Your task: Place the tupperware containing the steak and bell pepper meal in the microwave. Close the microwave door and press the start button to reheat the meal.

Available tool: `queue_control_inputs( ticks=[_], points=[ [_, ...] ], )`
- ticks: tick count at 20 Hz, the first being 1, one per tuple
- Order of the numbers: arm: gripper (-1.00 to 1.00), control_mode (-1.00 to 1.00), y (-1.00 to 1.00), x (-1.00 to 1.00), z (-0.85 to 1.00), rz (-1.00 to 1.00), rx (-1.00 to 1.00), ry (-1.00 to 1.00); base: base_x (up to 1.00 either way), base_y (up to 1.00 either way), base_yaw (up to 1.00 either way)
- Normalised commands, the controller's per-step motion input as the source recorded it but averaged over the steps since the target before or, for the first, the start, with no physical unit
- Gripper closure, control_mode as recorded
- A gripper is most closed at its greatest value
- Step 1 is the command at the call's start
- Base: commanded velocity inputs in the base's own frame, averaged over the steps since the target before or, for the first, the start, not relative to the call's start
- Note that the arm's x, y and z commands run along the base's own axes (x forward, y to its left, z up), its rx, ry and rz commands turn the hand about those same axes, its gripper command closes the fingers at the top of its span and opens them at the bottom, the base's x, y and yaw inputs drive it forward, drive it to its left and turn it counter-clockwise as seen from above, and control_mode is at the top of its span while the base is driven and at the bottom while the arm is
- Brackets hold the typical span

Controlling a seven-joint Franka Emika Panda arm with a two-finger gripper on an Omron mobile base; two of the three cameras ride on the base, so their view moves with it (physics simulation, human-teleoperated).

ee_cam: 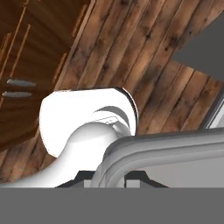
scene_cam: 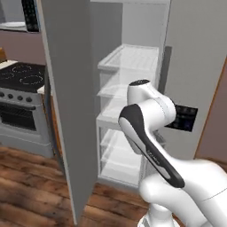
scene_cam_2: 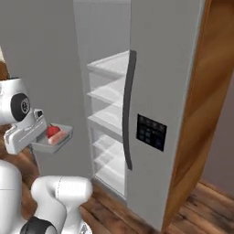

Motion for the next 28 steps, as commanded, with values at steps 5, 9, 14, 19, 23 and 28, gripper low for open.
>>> queue_control_inputs(
  ticks=[5,9,14,19,23,28],
  points=[
    [1.00,1.00,0.00,0.00,0.00,0.00,0.00,0.00,-0.69,0.00,0.51],
    [1.00,1.00,0.00,0.00,0.00,0.00,0.00,0.00,-0.28,0.53,0.64],
    [1.00,1.00,0.00,0.00,0.00,0.00,0.00,0.00,-0.06,0.53,0.70],
    [1.00,1.00,0.00,0.00,0.00,0.00,0.00,0.00,0.01,0.53,0.68],
    [1.00,1.00,0.00,0.00,0.00,0.00,0.00,0.00,0.86,0.33,0.41],
    [1.00,1.00,0.00,0.00,0.00,0.00,0.00,0.00,1.00,0.02,0.27]
  ],
)
